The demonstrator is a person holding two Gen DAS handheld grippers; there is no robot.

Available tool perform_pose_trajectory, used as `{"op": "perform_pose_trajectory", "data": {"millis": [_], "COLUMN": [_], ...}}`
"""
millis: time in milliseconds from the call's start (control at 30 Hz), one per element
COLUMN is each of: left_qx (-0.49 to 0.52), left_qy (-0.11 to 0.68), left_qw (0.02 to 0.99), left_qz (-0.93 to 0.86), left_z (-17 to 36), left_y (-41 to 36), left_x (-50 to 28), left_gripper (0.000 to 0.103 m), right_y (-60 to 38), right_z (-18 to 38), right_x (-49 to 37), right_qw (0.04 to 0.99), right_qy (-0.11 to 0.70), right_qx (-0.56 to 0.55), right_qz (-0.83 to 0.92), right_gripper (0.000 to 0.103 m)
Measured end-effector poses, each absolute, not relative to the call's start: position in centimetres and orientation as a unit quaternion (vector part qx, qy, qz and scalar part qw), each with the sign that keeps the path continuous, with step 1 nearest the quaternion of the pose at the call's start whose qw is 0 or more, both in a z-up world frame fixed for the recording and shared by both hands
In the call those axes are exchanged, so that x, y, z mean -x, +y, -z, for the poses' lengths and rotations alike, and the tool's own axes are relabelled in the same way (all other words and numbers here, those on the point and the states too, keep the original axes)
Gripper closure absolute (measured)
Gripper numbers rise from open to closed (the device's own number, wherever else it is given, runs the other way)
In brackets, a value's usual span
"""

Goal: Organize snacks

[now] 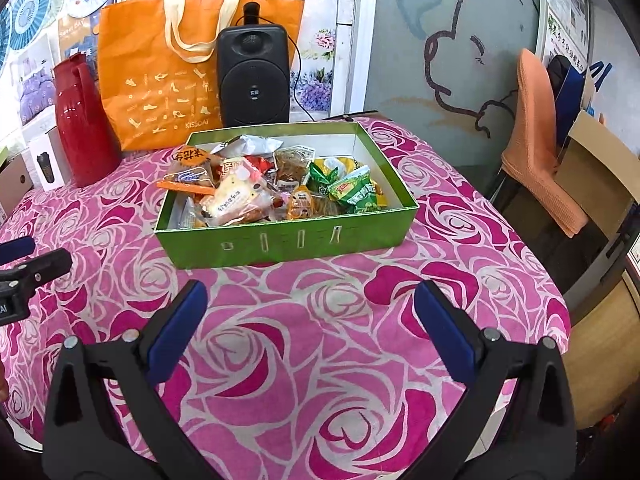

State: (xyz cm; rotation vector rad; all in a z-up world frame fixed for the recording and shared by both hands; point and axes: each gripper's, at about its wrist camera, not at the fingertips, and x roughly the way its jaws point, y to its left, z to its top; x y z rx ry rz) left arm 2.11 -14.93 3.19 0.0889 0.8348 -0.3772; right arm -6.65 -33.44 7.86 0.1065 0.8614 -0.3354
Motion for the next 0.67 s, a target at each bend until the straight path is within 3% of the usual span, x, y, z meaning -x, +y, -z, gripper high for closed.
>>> {"op": "perform_pose_trajectory", "data": {"millis": [667], "left_qx": [-0.045], "left_qy": [0.403], "left_qw": [0.898], "left_qz": [0.174], "left_z": [-2.97], "left_y": [-14.82], "left_x": [-1.52], "left_gripper": [0.01], "right_y": [-33.22], "right_z": [-7.53], "right_x": [6.31], "right_qw": [0.893], "right_qy": [0.418], "right_qx": [-0.051], "right_qz": [0.159], "right_gripper": [0.0]}}
